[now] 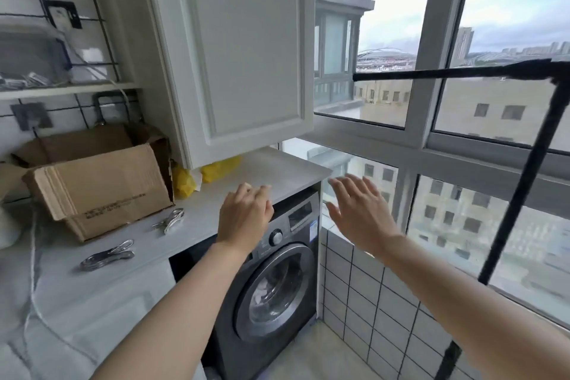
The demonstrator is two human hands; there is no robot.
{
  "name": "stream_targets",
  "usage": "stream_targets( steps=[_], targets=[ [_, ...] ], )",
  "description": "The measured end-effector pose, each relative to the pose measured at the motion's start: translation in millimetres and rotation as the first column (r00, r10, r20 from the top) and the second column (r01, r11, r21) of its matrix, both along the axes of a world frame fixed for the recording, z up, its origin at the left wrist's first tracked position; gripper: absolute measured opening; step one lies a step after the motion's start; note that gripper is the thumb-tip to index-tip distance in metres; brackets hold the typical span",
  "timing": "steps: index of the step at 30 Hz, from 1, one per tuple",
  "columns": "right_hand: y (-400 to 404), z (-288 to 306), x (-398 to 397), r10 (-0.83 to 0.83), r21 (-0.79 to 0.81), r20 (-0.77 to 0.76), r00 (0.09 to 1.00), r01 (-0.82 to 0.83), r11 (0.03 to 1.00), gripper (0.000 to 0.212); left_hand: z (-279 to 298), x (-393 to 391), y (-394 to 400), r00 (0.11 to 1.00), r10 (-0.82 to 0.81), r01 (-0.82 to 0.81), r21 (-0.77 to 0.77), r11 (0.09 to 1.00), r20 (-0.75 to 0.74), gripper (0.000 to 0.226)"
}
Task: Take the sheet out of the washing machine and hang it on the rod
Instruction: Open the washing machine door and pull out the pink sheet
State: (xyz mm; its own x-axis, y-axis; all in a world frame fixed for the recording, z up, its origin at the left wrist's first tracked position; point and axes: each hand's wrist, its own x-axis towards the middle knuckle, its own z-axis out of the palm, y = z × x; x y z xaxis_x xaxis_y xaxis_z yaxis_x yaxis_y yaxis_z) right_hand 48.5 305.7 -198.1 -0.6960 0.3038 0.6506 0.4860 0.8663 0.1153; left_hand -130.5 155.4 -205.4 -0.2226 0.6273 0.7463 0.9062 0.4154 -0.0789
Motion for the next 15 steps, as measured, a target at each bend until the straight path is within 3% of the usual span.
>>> stream_targets(
  steps=[10,15],
  targets=[
    [61.9,-113.2,-70.8,-0.018,-0.202,0.204,0.979,0.06,0.978,0.041,-113.0,-59.8,57.6,0.964,0.034,0.017,-0.191,0.981,0.263,0.017],
    [91.9,-162.1,-93.3,0.02,-0.298,0.305,0.952,0.075,0.952,0.04,-166.7,-78.1,81.9,0.917,0.133,-0.022,-0.284,0.959,0.377,0.018]
  ],
)
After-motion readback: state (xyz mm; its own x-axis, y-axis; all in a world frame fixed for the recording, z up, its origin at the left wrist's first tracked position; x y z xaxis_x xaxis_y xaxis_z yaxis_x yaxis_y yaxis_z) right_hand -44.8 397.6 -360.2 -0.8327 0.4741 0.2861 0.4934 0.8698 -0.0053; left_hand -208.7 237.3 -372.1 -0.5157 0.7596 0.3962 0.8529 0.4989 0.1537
